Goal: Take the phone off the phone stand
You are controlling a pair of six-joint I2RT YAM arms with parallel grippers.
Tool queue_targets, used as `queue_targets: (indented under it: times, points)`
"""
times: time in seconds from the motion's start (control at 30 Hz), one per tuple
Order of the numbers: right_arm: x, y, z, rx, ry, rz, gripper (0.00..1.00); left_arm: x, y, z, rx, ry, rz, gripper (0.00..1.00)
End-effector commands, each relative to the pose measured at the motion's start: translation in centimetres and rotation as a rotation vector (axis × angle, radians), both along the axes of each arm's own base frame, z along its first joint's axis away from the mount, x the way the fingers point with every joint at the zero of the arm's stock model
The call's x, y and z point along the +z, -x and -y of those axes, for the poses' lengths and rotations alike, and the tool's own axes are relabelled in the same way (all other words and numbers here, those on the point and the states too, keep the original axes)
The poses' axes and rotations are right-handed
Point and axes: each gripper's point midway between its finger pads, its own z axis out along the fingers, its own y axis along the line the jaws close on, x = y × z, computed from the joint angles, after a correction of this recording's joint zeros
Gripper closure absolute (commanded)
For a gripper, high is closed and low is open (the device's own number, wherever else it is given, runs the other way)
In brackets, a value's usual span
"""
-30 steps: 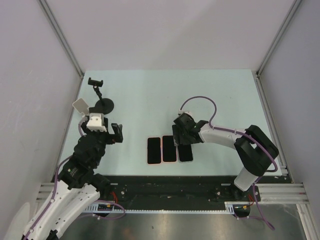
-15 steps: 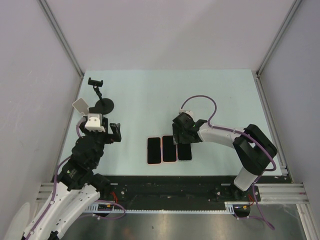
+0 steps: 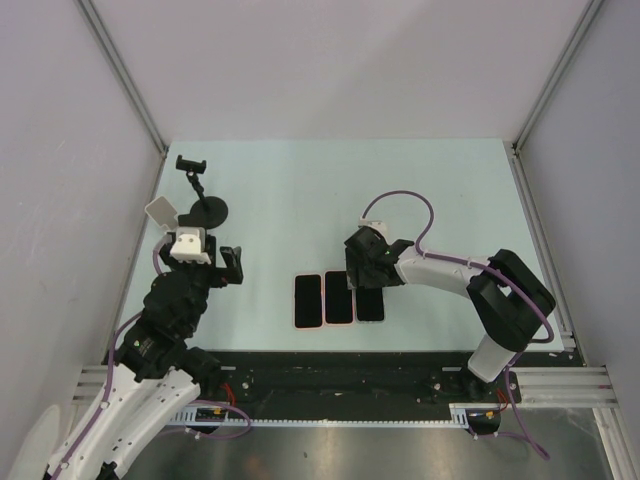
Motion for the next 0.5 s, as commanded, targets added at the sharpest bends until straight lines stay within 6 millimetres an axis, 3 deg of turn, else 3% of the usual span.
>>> queue_targets:
  times: [0.0,0.27,0.47]
  points:
    - [1.6,-0.4,-0.1,-0.014,-0.007,0.033,0.23,0.4,-0.2,0.0,-0.007,-0.017,0.023,0.0]
    - [2.9,-0.6,-0.3,-0.026,-0.048,0.053,0.07,0.5,-0.1,-0.1,-0.007,-0.017,0.025,0.0]
    - [3.5,-0.7,-0.4,-0.037,-0.069,0.061,0.03,0.6,-0.1,-0.1,-0.007,-0.013,0.029,0.0]
